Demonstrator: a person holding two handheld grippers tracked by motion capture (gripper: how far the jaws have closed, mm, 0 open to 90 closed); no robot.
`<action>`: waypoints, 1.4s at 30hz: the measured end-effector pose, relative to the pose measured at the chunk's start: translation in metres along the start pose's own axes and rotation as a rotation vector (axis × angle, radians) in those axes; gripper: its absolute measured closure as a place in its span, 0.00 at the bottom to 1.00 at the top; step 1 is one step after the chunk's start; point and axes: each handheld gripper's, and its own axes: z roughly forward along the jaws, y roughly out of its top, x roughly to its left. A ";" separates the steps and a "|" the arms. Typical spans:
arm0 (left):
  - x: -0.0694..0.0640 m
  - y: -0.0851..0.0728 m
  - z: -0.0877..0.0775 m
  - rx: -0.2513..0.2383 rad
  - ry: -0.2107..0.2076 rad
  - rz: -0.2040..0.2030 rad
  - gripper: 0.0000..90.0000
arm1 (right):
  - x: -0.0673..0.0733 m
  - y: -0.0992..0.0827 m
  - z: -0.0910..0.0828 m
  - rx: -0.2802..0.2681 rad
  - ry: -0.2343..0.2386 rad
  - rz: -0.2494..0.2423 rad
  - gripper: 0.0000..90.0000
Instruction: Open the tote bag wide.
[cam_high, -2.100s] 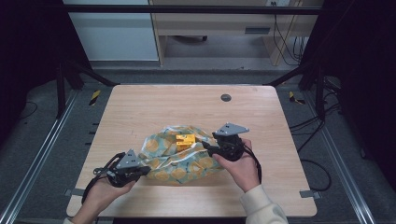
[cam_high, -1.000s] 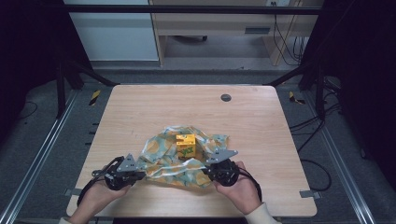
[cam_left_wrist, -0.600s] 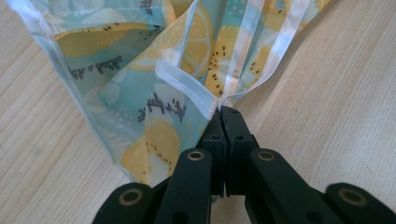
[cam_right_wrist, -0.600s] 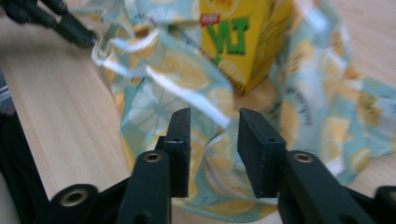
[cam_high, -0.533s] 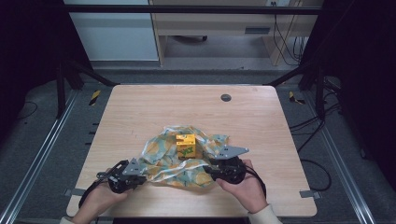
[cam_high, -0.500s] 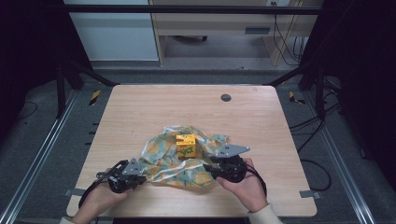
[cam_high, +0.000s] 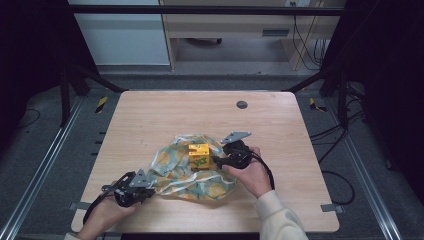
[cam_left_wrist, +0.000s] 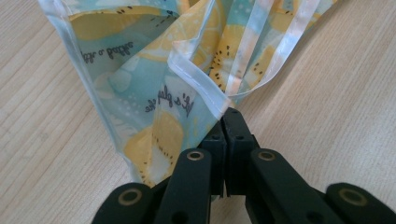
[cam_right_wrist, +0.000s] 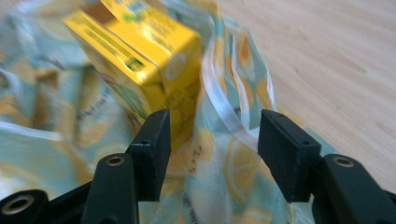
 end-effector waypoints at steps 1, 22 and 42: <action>0.000 0.000 0.000 0.001 0.000 0.001 0.98 | -0.001 -0.001 0.003 0.016 -0.007 0.001 0.50; -0.003 0.008 0.008 0.002 0.027 0.013 0.99 | -0.067 -0.017 0.021 0.027 -0.130 0.124 1.00; -0.006 0.017 -0.028 -0.194 0.118 -0.017 0.63 | -0.038 -0.012 -0.041 -0.153 -0.174 0.117 0.36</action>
